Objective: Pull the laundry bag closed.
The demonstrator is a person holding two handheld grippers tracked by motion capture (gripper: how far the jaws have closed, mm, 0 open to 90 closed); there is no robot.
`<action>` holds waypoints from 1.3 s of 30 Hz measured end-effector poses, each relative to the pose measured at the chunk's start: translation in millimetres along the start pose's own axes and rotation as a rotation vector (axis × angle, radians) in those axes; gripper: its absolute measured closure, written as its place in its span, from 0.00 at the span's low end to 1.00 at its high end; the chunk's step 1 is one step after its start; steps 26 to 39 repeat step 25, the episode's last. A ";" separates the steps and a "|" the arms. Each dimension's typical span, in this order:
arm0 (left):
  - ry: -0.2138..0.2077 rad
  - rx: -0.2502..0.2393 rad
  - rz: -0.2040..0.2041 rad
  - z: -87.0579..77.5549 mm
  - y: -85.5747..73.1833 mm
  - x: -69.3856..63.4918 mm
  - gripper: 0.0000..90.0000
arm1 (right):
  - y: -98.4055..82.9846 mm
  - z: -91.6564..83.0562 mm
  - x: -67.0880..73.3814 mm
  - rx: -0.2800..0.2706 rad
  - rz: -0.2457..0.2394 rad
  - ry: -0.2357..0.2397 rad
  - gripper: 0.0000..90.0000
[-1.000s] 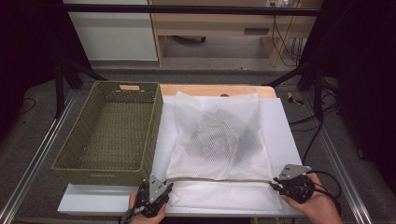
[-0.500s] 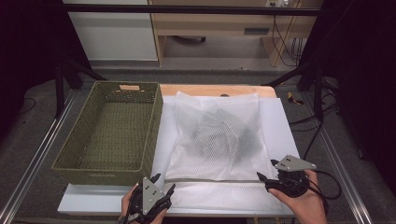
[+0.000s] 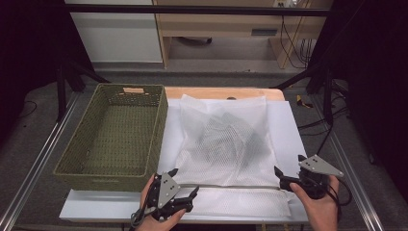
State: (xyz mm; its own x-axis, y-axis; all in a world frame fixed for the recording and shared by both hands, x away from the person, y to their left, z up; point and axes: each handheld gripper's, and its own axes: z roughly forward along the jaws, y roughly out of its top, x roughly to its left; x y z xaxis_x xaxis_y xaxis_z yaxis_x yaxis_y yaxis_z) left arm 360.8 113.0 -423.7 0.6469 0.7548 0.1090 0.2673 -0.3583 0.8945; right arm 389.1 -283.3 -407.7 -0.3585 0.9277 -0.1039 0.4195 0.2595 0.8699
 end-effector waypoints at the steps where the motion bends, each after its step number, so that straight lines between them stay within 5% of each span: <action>1: -0.006 -0.001 -0.006 4.8 3.8 0.7 0.16 | -0.9 -0.1 -2.3 -0.007 0.010 -0.004 0.11; 6: -0.046 -0.007 -0.043 24.1 14.2 4.6 0.12 | -8.9 2.4 -13.4 -0.015 0.065 -0.013 0.12; 12: -0.088 -0.010 -0.083 48.6 13.6 13.2 0.09 | -25.6 15.2 -23.0 0.042 0.100 -0.023 0.18; 17: -0.096 0.071 -0.050 66.5 2.2 12.3 0.08 | -42.4 20.0 -19.1 0.054 0.103 -0.049 0.14; 22: -0.083 0.076 -0.092 67.2 -11.2 13.8 0.08 | -52.6 23.8 -20.1 0.056 0.130 -0.094 0.13; 25: -0.075 0.109 -0.058 63.9 -11.3 11.6 0.08 | -53.5 25.7 -20.1 0.064 0.138 -0.107 0.14; 39: -0.075 0.109 -0.058 63.9 -11.3 11.6 0.08 | -53.5 25.7 -20.1 0.064 0.138 -0.107 0.14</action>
